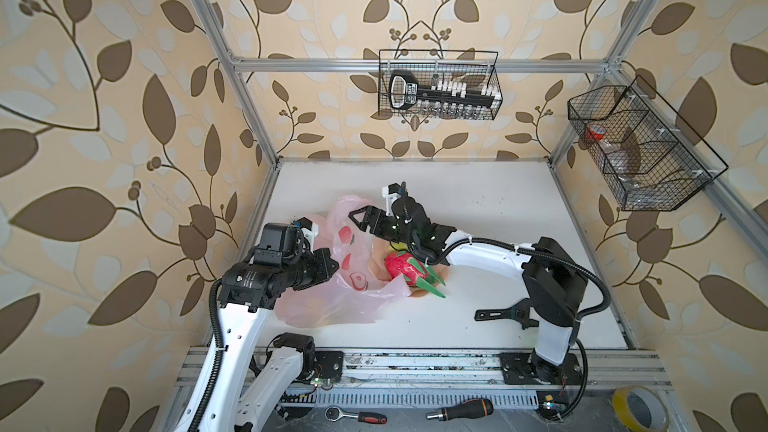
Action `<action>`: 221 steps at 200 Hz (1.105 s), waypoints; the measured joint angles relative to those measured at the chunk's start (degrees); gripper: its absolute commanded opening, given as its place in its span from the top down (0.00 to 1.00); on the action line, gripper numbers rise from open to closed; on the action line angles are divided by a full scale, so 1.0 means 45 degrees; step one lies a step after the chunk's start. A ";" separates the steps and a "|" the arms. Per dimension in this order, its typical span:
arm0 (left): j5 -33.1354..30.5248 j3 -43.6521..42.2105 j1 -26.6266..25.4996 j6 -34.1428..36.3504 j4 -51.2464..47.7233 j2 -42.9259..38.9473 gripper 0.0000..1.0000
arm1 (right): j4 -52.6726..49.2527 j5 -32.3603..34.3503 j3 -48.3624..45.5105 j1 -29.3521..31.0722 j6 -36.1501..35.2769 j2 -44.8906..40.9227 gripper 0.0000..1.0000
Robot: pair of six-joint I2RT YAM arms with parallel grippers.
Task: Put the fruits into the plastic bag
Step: 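Raise the open right gripper out of the bag toward the plate, then lower the right gripper onto the green pear-like fruit on the plate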
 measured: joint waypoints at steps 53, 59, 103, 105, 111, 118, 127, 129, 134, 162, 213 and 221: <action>-0.0010 0.0000 0.0000 0.0005 0.0000 0.0044 1.00 | -0.3288 0.0821 -0.0272 -0.0495 -0.1535 -0.1608 0.12; -0.0010 0.0000 0.0000 0.0010 0.0005 0.0063 1.00 | -0.3793 0.1010 -0.0262 -0.0559 -0.1812 -0.1710 0.12; -0.0010 0.0000 0.0000 0.0010 0.0010 0.0151 1.00 | -0.6844 0.1962 -0.0063 -0.0826 -0.3342 -0.1821 0.12; -0.0010 0.0000 0.0000 0.0010 0.0005 0.0155 1.00 | -0.6951 0.2001 -0.0053 -0.0835 -0.3395 -0.1821 0.12; -0.0010 0.0000 0.0000 0.0010 0.0010 0.0175 1.00 | -0.7218 0.2084 -0.0034 -0.0845 -0.3526 -0.1821 0.12; -0.0010 0.0000 0.0000 0.0010 0.0010 0.0185 1.00 | -0.7465 0.2171 -0.0015 -0.0860 -0.3643 -0.1821 0.12; -0.0010 0.0000 0.0000 0.0010 0.0010 0.0194 1.00 | -0.7723 0.2288 0.0000 -0.0860 -0.3764 -0.1821 0.12; -0.0005 0.0000 0.0000 0.0010 0.0010 0.0194 1.00 | -0.7781 0.2317 0.0000 -0.0860 -0.3784 -0.1821 0.12; -0.0005 0.0000 0.0000 0.0010 0.0010 0.0194 1.00 | -0.7922 0.2380 0.0010 -0.0865 -0.3857 -0.1821 0.12; -0.0005 0.0000 0.0000 0.0010 0.0010 0.0199 1.00 | -0.8456 0.2531 0.0112 -0.0913 -0.4148 -0.1700 0.12; -0.0005 0.0000 0.0000 0.0010 0.0005 0.0199 1.00 | -0.8859 0.2506 0.0374 -0.1146 -0.4430 -0.0777 0.11; -0.0005 0.0000 0.0000 0.0010 0.0005 0.0199 1.00 | -0.8913 0.2501 0.0413 -0.1180 -0.4454 -0.0641 0.12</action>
